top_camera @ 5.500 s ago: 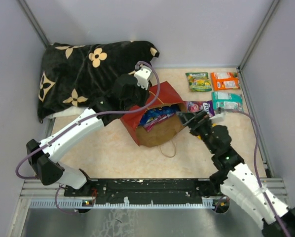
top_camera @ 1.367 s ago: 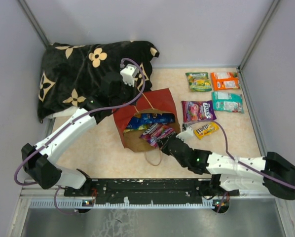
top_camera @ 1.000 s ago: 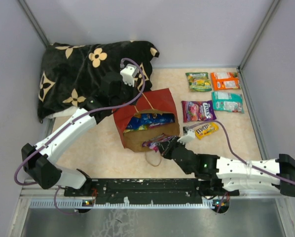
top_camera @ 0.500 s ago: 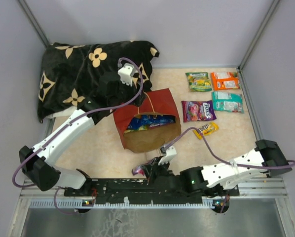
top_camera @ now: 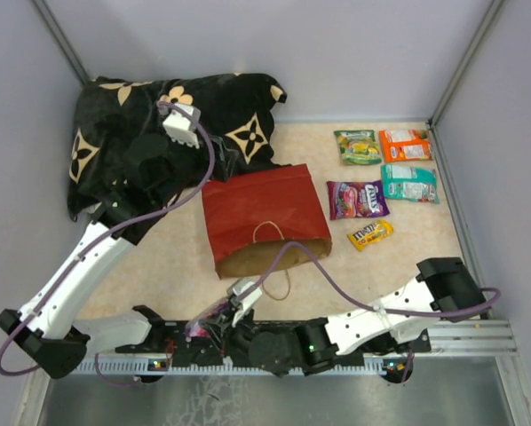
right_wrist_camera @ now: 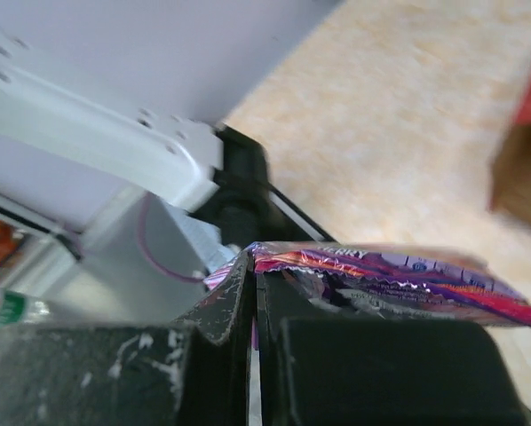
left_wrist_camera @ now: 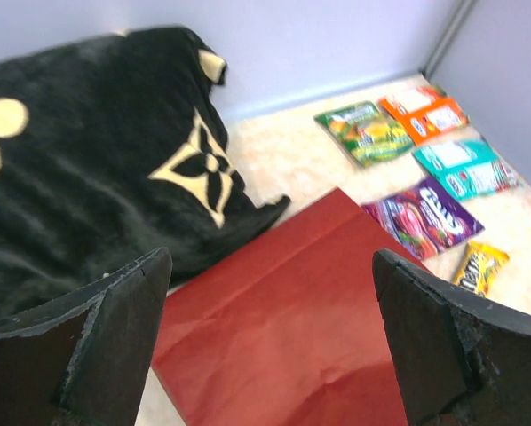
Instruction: Take the snacks out of the paper bag
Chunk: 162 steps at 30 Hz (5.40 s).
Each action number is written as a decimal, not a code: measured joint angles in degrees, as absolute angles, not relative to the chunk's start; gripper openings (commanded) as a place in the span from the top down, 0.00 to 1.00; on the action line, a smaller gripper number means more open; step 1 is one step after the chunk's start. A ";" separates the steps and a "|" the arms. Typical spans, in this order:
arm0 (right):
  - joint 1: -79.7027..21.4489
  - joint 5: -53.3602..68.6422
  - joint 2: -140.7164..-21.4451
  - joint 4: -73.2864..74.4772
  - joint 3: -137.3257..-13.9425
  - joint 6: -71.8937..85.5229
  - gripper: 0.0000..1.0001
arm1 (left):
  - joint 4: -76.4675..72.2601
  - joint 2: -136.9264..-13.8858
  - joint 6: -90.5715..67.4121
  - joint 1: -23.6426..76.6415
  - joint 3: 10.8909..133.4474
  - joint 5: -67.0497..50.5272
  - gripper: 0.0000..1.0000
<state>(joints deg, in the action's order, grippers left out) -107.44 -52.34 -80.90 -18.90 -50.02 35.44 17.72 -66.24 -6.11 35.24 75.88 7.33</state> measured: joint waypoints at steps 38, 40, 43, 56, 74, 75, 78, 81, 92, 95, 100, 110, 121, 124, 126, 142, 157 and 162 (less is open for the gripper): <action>-65.36 10.41 -142.56 5.72 -132.66 44.56 0.84 | 12.43 -49.01 -1.69 13.23 70.19 15.18 0.00; -64.77 10.24 -140.29 1.65 -125.93 45.39 0.37 | 12.40 -48.95 -1.87 12.40 70.11 14.87 0.00; -64.86 10.85 -138.34 -1.17 -116.20 46.65 0.12 | 12.38 -48.60 -2.35 11.29 69.84 14.20 0.00; -68.77 -1.58 -127.20 9.74 -104.64 38.89 0.06 | 12.45 -49.41 -5.69 6.96 69.69 7.84 0.00; -74.32 -14.48 -122.69 8.10 -102.02 14.87 0.01 | 13.32 -49.71 -6.66 6.85 69.71 3.60 0.00; -73.56 -13.96 -124.66 8.75 -104.47 12.34 0.01 | 13.32 -49.71 -6.68 6.85 69.71 3.55 0.00; -72.07 -11.99 -130.91 10.83 -112.46 6.31 0.01 | 13.32 -49.71 -6.70 6.85 69.71 3.36 0.00; -71.00 -8.71 -138.02 14.46 -121.51 1.91 0.02 | 13.30 -49.69 -6.76 6.85 69.71 3.18 0.00; -70.19 -4.93 -147.20 21.02 -127.50 -1.13 0.04 | 13.30 -49.71 -7.81 6.61 69.71 1.41 0.00; -70.19 -6.02 -147.30 20.84 -128.01 3.49 0.03 | 13.30 -49.71 -8.01 6.59 69.71 0.82 0.00; -70.15 -11.33 -147.70 20.86 -128.79 18.26 0.03 | 13.30 -49.71 -8.21 6.31 69.71 0.14 0.00; -69.04 -7.66 -147.24 14.48 -126.23 41.52 0.08 | 13.28 -49.71 -8.21 6.22 69.60 -0.62 0.00; -70.41 -6.94 -137.64 6.74 -109.93 42.00 0.10 | 13.28 -49.69 -8.21 6.22 69.60 -0.93 0.00; -70.35 -8.08 -132.49 5.58 -104.14 39.70 0.14 | 13.28 -49.71 -8.21 6.22 69.60 -0.95 0.00; -69.63 -8.56 -129.56 4.84 -102.04 38.54 0.18 | 13.28 -49.69 -8.21 6.22 69.60 -0.97 0.00; -62.50 -10.00 -141.03 18.55 -122.37 34.65 0.46 | 13.28 -49.71 -8.19 6.22 69.60 -1.56 0.00; -62.87 -2.90 -145.29 24.69 -126.13 35.16 0.52 | 13.28 -49.69 -8.23 6.22 69.60 -2.52 0.00; -63.22 -1.37 -145.60 22.76 -125.19 37.10 0.61 | 13.28 -49.69 -8.23 6.22 69.60 -2.63 0.00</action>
